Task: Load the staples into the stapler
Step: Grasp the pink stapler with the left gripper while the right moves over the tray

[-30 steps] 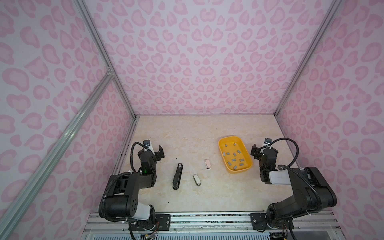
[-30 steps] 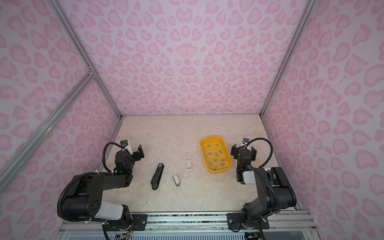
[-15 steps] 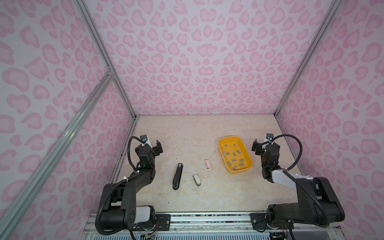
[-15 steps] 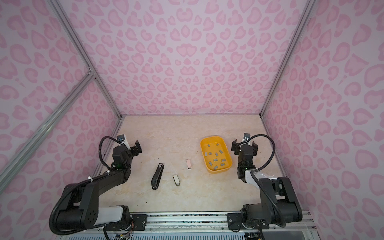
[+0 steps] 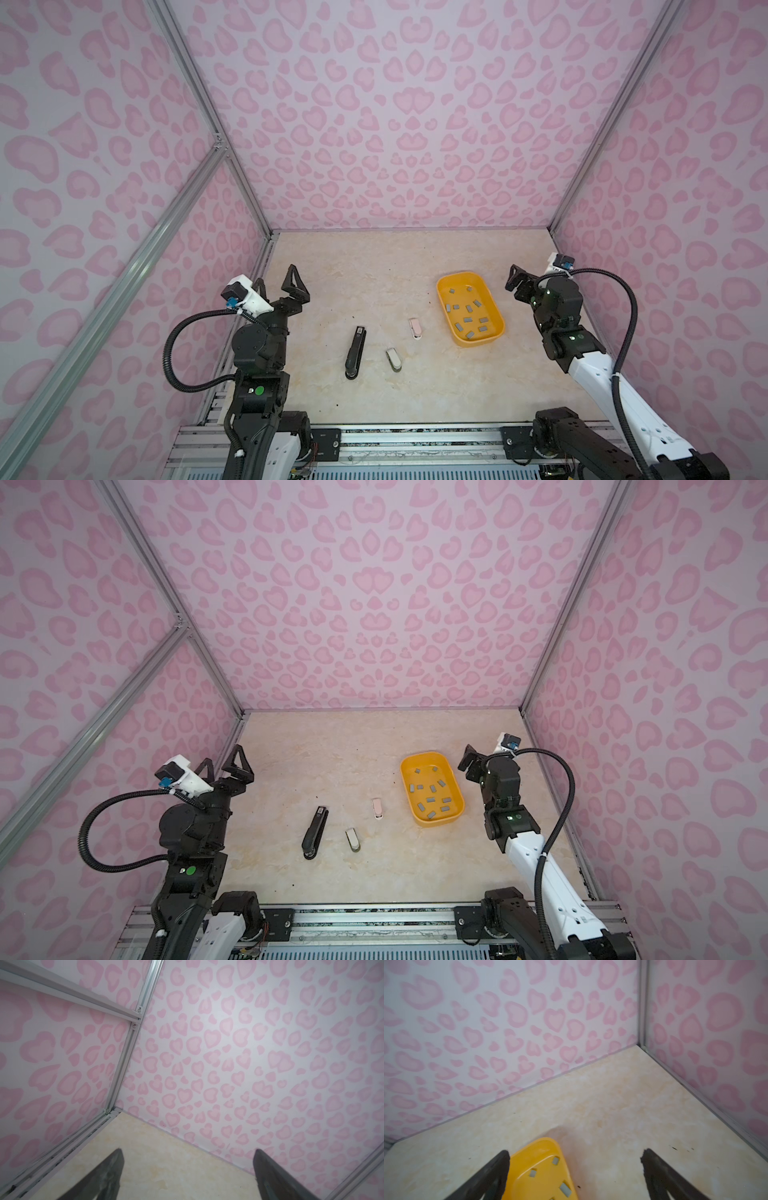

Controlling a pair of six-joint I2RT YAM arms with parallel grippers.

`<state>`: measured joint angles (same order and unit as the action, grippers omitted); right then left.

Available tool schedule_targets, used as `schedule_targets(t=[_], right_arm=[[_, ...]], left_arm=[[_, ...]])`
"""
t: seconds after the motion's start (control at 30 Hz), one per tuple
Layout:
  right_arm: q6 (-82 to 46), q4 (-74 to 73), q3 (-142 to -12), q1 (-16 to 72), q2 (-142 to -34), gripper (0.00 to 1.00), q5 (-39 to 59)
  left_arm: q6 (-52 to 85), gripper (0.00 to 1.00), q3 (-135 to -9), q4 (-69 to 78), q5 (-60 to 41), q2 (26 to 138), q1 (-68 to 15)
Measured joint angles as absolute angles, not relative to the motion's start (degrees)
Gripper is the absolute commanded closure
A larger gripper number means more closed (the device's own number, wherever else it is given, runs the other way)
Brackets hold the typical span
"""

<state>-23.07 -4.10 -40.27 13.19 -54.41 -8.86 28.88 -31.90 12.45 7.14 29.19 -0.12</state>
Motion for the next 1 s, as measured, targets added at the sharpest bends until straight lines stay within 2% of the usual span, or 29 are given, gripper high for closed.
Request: schedule_targets(t=[0.07, 0.13, 0.27, 0.33, 0.37, 0.43, 0.5, 0.6, 0.7, 0.87, 1.0], right_arm=[[-21.7, -3.1, -43.9, 21.1, -56.3, 0.04, -10.4], [-19.7, -2.1, -45.1, 26.5, -58.3, 0.13, -11.9], [-18.4, -0.6, -44.6, 32.6, -61.3, 0.27, -13.1], [-17.3, 0.0, -45.7, 36.3, -63.5, 0.28, -14.3], [-16.7, 0.3, -46.5, 38.3, -64.5, 0.28, -14.4], [-15.5, 0.4, -47.4, 40.9, -65.8, 0.29, -14.7], [-15.5, 0.4, -47.4, 41.4, -66.3, 0.29, -15.0], [-15.4, 0.7, -47.0, 41.6, -66.3, 0.29, -15.8], [-15.3, 0.8, -47.0, 41.6, -65.2, 0.26, -17.3], [-16.6, 1.2, -45.4, 37.5, -62.1, 0.24, -18.4], [-19.4, 2.7, -44.1, 32.8, -60.7, 0.24, -19.0]], left_arm=[[33.0, 0.03, -34.3, 9.2, 8.1, 28.9, -0.1], [34.1, 0.03, -36.4, 7.6, 6.4, 30.0, 0.0], [32.8, 0.03, -40.8, 7.3, -1.0, 35.2, 0.0], [31.7, 0.02, -43.4, 7.4, -4.1, 39.3, -0.1], [30.9, 0.07, -44.7, 7.5, -5.7, 41.7, -0.2], [28.3, 0.08, -47.5, 8.1, -9.7, 46.9, -1.2], [23.7, 0.13, -50.2, 7.8, -13.7, 51.5, -3.8], [11.1, 0.23, -54.5, 5.7, -21.6, 56.8, -8.9], [-6.3, 0.29, -56.0, 0.2, -29.4, 59.5, -13.4], [-34.2, 0.32, -55.9, -13.0, -38.3, 62.7, -19.9], [-50.9, 0.33, -55.9, -21.7, -37.8, 67.0, -25.6]])
